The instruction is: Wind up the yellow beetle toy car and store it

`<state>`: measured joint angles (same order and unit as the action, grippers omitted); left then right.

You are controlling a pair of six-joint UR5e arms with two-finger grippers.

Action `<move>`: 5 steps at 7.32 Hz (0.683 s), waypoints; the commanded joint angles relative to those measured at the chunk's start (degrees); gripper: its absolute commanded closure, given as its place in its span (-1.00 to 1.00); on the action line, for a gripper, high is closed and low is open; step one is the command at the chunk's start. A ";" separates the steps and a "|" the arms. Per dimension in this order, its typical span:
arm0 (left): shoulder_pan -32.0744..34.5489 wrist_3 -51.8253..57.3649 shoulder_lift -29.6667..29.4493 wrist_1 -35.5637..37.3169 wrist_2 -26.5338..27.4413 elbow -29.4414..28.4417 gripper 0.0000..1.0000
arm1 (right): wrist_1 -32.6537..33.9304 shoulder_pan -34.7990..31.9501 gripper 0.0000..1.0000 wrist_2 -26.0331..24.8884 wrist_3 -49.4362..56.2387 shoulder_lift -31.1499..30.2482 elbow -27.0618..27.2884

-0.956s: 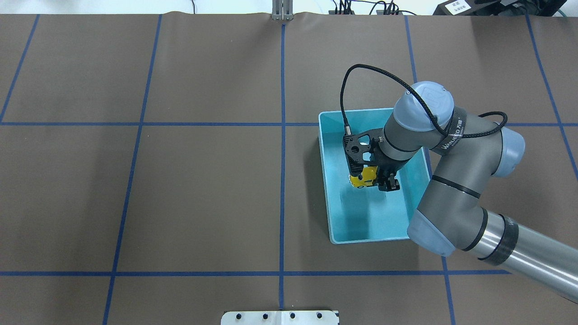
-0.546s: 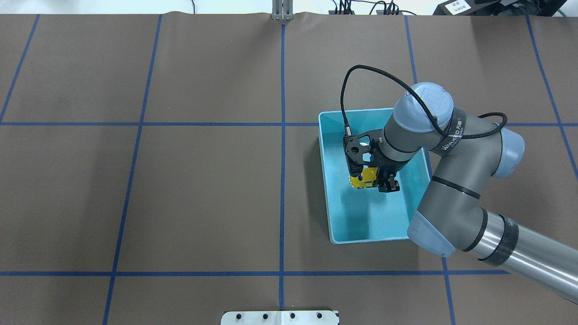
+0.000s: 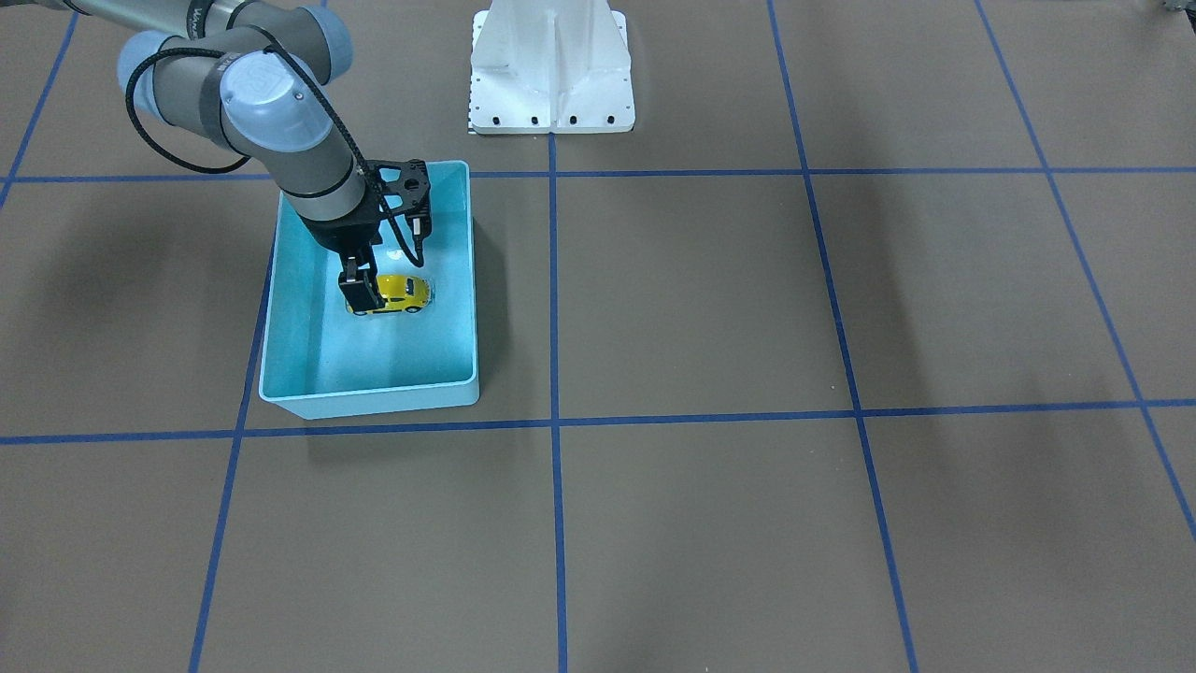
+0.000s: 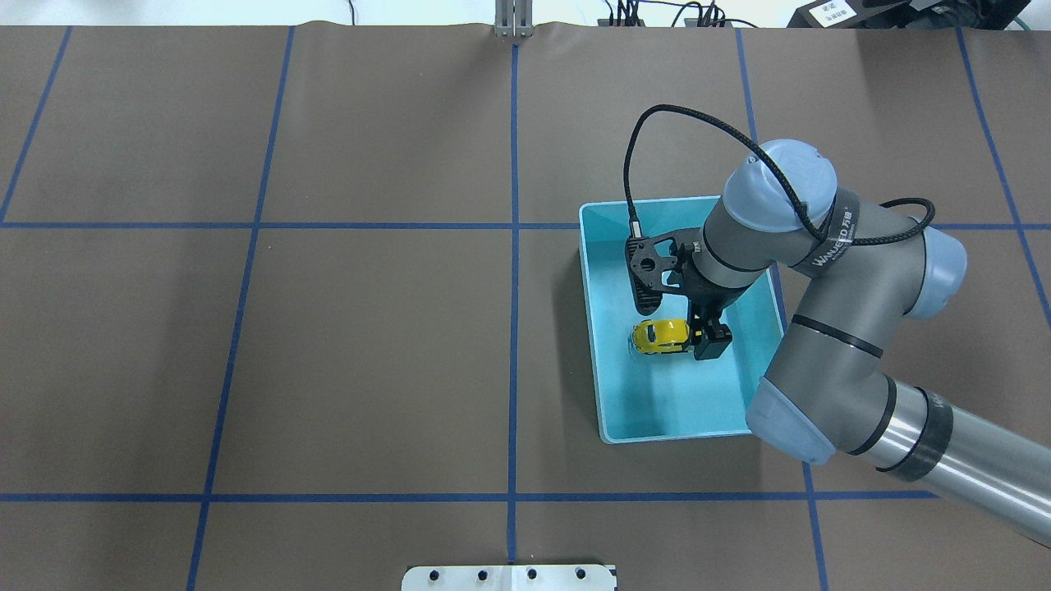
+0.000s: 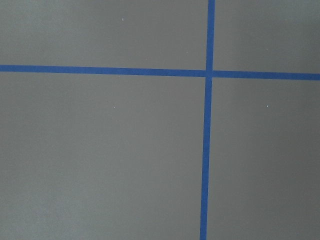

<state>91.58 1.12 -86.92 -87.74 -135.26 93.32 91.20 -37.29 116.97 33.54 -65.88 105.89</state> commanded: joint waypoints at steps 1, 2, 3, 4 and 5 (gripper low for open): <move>0.00 0.02 0.00 -0.33 0.00 -0.24 -1.00 | 4.66 -6.27 -0.99 6.13 0.04 -1.27 4.39; 0.00 0.02 0.00 -0.33 0.00 -0.24 -1.00 | 7.91 -9.79 -0.99 8.60 0.13 -3.80 7.19; 0.00 0.02 0.00 -0.07 0.00 0.02 -1.00 | 9.25 -14.26 -0.99 10.46 0.21 -8.35 9.48; 0.00 0.02 -0.09 -0.24 0.09 -0.41 -1.00 | 8.83 -20.22 -0.99 12.82 0.56 -15.27 10.72; 0.00 0.02 0.09 -0.33 0.00 -0.16 -1.00 | 8.74 -26.55 -0.99 13.11 1.00 -19.51 9.78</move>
<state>91.59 1.14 -86.93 -87.96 -135.23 93.09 99.80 -56.27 128.66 34.07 -79.14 115.54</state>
